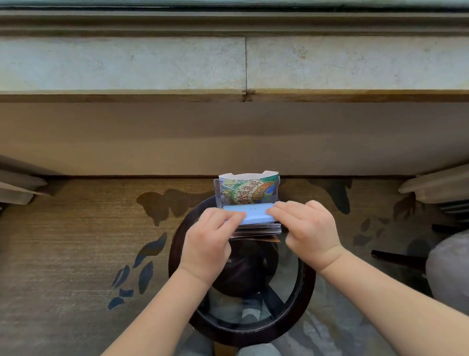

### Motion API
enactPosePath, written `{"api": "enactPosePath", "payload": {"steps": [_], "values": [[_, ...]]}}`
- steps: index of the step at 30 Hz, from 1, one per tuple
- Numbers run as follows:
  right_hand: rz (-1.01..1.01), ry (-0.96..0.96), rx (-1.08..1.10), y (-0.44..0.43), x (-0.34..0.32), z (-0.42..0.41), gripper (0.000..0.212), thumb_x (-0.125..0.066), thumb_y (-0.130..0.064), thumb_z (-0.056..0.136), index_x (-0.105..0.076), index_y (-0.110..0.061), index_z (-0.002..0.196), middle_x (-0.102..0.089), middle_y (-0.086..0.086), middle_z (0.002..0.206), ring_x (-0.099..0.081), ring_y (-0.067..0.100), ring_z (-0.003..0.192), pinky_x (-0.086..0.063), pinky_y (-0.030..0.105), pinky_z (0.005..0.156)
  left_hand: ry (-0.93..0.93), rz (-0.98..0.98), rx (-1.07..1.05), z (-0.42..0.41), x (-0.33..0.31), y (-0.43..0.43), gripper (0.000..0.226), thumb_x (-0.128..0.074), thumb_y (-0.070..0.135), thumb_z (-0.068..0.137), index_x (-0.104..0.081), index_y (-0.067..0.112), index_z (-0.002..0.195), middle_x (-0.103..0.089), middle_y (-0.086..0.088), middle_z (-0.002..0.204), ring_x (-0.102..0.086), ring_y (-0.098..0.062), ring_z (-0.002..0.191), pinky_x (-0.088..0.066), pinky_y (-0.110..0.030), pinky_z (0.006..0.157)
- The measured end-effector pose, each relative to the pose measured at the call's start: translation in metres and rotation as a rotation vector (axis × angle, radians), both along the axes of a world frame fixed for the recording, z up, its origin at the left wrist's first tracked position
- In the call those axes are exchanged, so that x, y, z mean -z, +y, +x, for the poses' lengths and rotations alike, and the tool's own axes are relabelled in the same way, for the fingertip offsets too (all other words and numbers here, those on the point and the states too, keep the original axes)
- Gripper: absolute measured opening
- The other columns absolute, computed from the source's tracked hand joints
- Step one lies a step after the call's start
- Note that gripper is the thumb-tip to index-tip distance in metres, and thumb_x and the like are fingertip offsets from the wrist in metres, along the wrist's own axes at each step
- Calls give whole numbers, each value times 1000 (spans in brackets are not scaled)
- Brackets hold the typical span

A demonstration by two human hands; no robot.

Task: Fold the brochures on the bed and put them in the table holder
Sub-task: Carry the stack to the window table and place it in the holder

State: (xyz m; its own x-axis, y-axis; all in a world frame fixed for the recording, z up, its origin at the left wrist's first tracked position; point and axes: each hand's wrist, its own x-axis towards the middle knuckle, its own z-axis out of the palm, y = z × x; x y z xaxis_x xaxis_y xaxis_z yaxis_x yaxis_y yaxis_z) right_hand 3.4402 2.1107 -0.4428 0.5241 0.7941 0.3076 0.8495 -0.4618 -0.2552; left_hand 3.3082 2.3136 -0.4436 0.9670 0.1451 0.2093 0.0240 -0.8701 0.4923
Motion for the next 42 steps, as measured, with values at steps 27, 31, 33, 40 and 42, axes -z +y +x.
{"api": "enactPosePath", "payload": {"steps": [27,31,33,40,42], "values": [[-421,229,36,13,63,-16,77,-63,-16,93,-27,-12,161,-22,12,168,-21,31,156,-22,45,124,481,309,30,32,46,-11,94,-68,16,92,-6,16,164,-19,-10,169,-24,-28,153,-37,-38,118],[-434,290,113,20,65,-29,81,-63,-18,93,-20,-10,162,-16,13,169,-13,30,157,-19,45,125,572,348,36,20,57,-31,101,-59,23,98,21,15,159,23,-8,169,17,-29,157,-13,-47,128],[-435,323,136,21,66,-31,83,-61,-17,94,-14,-11,162,-11,12,170,-8,29,158,-14,43,126,584,346,11,23,59,-35,100,-57,25,100,25,16,157,26,-8,168,19,-29,156,-11,-47,129],[-526,365,122,25,60,-23,88,-51,-17,101,14,-20,161,18,6,170,15,26,157,6,38,123,604,397,-3,25,61,-33,107,-61,31,98,29,18,155,29,-7,167,20,-28,156,-8,-47,129],[-509,370,145,24,60,-23,91,-52,-17,100,16,-23,161,26,5,168,19,26,156,4,40,124,611,407,-13,20,61,-30,107,-60,31,98,29,20,156,33,-7,165,23,-28,155,-5,-47,129]]}}
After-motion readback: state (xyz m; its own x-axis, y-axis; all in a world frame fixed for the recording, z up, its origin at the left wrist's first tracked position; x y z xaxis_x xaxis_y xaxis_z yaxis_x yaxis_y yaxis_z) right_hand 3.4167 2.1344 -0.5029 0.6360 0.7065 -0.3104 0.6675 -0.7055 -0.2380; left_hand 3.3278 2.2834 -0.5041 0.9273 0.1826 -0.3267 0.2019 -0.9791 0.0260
